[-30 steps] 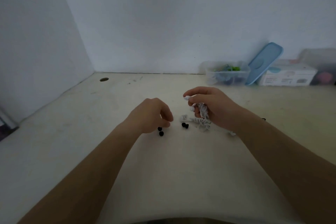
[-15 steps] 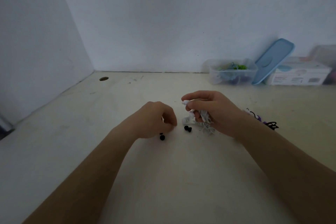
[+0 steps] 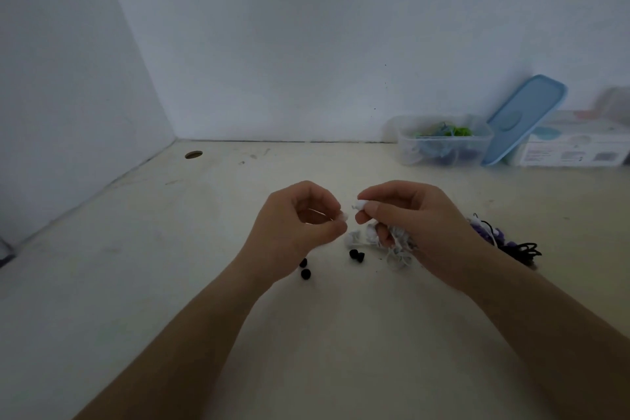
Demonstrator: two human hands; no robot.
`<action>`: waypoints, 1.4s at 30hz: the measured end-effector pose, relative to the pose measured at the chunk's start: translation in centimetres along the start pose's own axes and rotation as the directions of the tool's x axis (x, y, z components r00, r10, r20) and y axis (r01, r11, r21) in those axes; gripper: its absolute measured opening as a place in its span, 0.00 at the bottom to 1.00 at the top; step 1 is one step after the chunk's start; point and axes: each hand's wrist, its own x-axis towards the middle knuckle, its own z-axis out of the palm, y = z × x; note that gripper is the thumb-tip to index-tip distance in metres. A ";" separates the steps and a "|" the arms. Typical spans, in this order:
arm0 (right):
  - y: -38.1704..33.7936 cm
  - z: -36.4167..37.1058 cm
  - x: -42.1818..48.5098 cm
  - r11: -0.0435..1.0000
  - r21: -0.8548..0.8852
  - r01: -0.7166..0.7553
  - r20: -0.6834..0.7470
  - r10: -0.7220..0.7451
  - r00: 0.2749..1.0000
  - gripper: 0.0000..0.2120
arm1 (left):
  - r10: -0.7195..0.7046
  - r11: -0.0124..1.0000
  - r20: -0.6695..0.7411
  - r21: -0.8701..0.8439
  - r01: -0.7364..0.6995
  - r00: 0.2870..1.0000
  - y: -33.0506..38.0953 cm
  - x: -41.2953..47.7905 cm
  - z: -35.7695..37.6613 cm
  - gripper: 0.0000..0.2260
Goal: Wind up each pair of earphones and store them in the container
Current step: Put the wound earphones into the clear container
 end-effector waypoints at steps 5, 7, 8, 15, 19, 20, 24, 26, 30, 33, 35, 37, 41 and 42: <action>0.0 0.3 -0.2 0.997 -0.076 0.018 -0.004 -0.018 1.000 0.03 | 0.107 0.988 -0.023 0.119 -0.103 0.994 -0.2 -0.4 0.5 0.11; -0.1 0.5 -0.3 0.992 -0.119 0.028 -0.016 -0.030 0.999 0.03 | 0.139 0.981 -0.040 0.144 -0.131 0.990 0.0 -0.5 0.7 0.11; -0.2 0.6 -0.4 0.991 -0.133 0.031 -0.020 -0.034 0.999 0.02 | 0.148 0.978 -0.044 0.158 -0.139 0.988 0.0 -0.5 0.7 0.11; -0.6 0.8 -0.7 0.985 -0.170 0.034 -0.020 -0.038 0.999 0.02 | 0.189 0.956 -0.056 0.239 -0.170 0.980 0.1 -0.7 0.7 0.10; -0.7 0.9 -0.8 0.979 -0.200 0.028 -0.026 -0.034 0.999 0.02 | 0.205 0.950 -0.054 0.251 -0.185 0.977 0.3 -0.8 0.7 0.10; -0.7 0.9 -0.8 0.979 -0.202 0.028 -0.026 -0.034 0.999 0.02 | 0.204 0.951 -0.053 0.249 -0.185 0.978 0.3 -0.8 0.7 0.10; -0.8 0.8 -0.8 0.973 -0.228 0.019 -0.033 -0.028 0.999 0.02 | 0.185 0.963 -0.048 0.207 -0.171 0.982 0.3 -0.9 0.6 0.12; -0.8 0.8 -0.9 0.972 -0.235 0.012 -0.036 -0.021 0.999 0.02 | 0.169 0.970 -0.038 0.185 -0.160 0.985 0.3 -0.9 0.5 0.12; -1.0 0.9 -0.9 0.979 -0.206 -0.002 -0.037 -0.006 0.999 0.02 | 0.156 0.976 -0.024 0.157 -0.150 0.988 0.2 -0.9 0.3 0.12; -1.0 0.8 -1.0 0.982 -0.186 -0.011 -0.031 0.005 1.000 0.03 | 0.147 0.981 -0.023 0.132 -0.143 0.989 0.2 -0.9 0.2 0.12; -1.1 0.7 -0.9 0.983 -0.180 -0.022 -0.014 0.020 1.000 0.03 | 0.145 0.982 -0.023 0.123 -0.141 0.989 0.2 -0.8 0.1 0.11; -1.1 0.6 -0.9 0.982 -0.187 -0.027 0.004 0.028 1.000 0.03 | 0.145 0.983 -0.018 0.120 -0.142 0.989 0.2 -0.9 0.1 0.11; -1.2 0.4 -1.0 0.984 -0.175 -0.025 0.037 0.032 0.999 0.04 | 0.143 0.983 -0.004 0.115 -0.142 0.990 0.2 -0.8 0.0 0.09; -1.2 0.4 -1.0 0.984 -0.178 -0.022 0.047 0.031 0.998 0.05 | 0.137 0.985 0.004 0.109 -0.137 0.991 0.2 -0.8 0.0 0.08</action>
